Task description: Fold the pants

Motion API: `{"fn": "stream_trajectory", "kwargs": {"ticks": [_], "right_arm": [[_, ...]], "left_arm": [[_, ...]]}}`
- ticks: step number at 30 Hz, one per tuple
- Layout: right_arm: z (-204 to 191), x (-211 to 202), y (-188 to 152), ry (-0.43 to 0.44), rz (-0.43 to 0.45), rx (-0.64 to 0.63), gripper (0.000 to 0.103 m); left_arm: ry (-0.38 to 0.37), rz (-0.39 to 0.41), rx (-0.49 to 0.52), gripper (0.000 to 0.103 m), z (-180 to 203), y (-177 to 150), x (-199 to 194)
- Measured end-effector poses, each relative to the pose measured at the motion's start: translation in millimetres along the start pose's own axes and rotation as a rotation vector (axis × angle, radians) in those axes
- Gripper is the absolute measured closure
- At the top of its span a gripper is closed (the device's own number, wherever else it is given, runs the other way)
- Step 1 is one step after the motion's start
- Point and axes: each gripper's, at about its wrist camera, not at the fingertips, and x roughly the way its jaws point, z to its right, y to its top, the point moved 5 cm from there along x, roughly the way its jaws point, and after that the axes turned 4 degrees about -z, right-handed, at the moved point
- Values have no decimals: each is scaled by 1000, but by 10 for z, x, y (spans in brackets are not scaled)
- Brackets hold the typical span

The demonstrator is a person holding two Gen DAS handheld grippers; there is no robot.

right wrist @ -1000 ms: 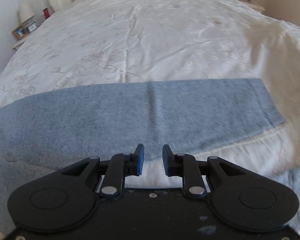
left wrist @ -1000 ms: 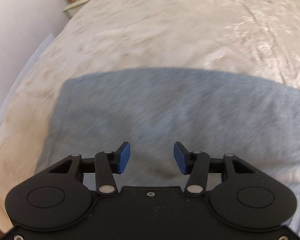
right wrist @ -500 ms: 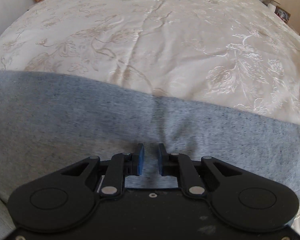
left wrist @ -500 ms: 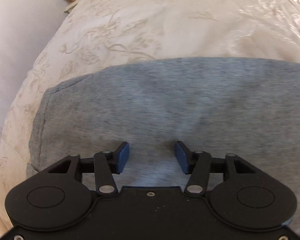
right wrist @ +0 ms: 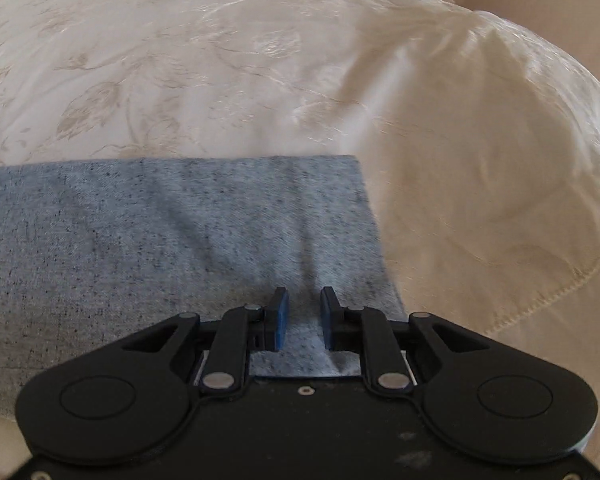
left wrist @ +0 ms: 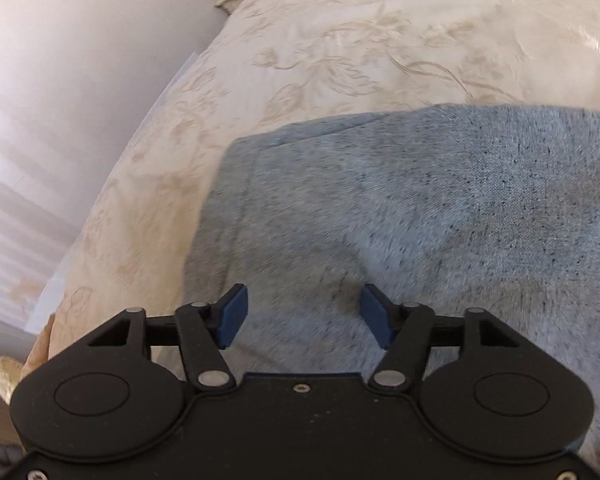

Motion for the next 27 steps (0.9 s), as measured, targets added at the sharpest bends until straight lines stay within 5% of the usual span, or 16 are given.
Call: {"fn": "stream_trajectory", "kwargs": {"ticks": [7, 15, 20, 23, 27], "right_arm": [[-452, -1007, -683, 215, 53, 22, 81], [-1307, -1534, -2007, 370, -97, -24, 81], [-1244, -1451, -2451, 299, -133, -25, 84], [-860, -1385, -2493, 181, -131, 29, 86], [-296, -1476, -2516, 94, -99, 179, 82]], "left_arm": [[-135, 95, 75, 39, -30, -641, -854], [-262, 125, 367, 39, 448, -1694, -1221], [-217, 144, 473, 39, 540, -1916, -1057], [-145, 124, 452, 39, 512, -1800, -873], [-139, 69, 376, 39, 406, -1602, -845]]}}
